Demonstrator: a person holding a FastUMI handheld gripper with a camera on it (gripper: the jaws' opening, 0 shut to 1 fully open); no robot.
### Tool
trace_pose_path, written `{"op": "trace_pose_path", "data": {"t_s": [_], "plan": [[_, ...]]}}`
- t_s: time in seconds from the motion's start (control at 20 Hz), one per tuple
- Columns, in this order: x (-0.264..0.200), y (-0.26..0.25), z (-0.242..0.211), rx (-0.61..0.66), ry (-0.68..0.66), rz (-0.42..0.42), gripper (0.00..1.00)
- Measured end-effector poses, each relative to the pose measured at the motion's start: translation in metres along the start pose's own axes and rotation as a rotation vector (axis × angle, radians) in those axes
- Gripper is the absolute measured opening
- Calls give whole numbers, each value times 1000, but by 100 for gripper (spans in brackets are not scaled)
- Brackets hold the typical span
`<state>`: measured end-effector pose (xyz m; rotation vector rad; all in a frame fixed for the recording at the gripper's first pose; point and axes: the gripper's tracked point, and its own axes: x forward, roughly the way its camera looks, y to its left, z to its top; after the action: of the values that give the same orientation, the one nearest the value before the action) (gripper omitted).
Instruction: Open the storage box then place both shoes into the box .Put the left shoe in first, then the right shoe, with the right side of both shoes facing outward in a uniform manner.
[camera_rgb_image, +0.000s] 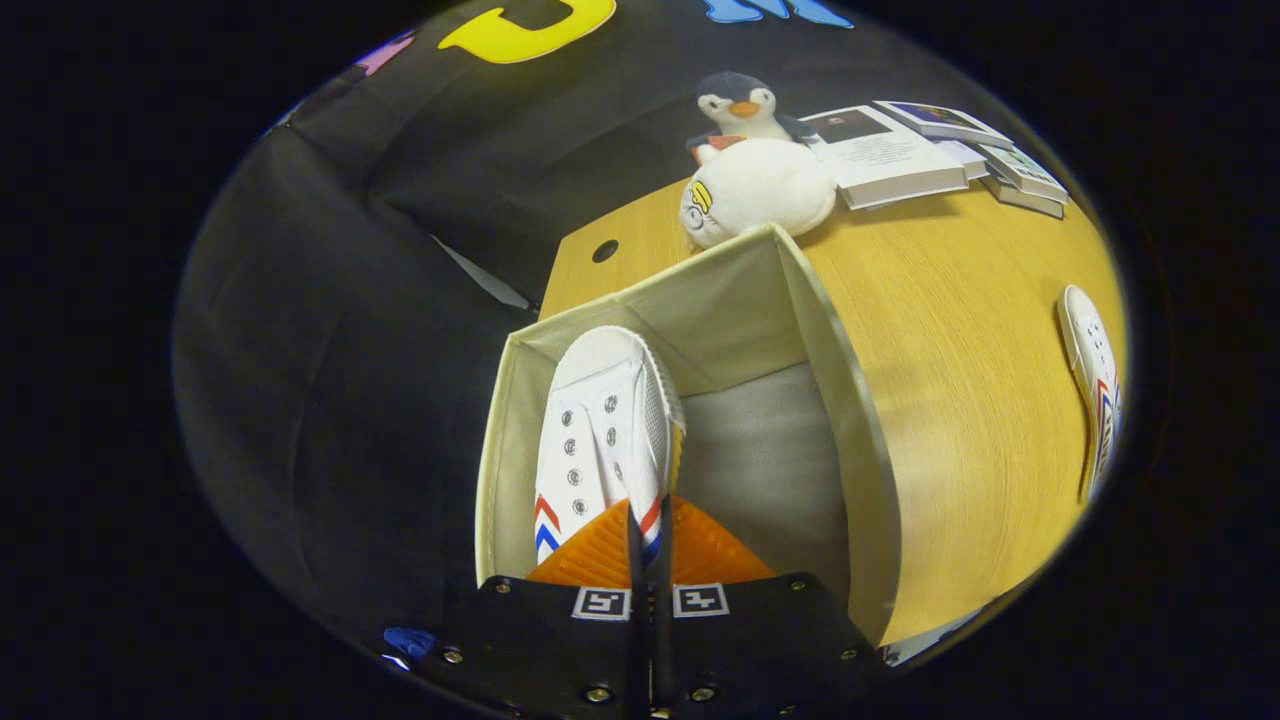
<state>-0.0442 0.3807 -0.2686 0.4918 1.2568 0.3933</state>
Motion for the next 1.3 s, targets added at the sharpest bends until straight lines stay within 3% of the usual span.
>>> {"op": "trace_pose_path", "data": {"t_s": [0.35,0.45,0.55,0.6,0.65,0.7,0.8,1.0,1.3], "plan": [[24,-6,-14,-76,45,-69,3],[24,-3,-18,-109,55,-55,5],[21,10,-10,-145,40,23,30],[16,10,-2,-170,21,32,54],[9,12,4,-194,2,39,67],[0,17,12,-228,-22,56,88],[-21,20,23,-302,-74,66,97],[-62,6,50,-397,-180,59,98],[-108,-54,86,-366,-264,4,98]]}}
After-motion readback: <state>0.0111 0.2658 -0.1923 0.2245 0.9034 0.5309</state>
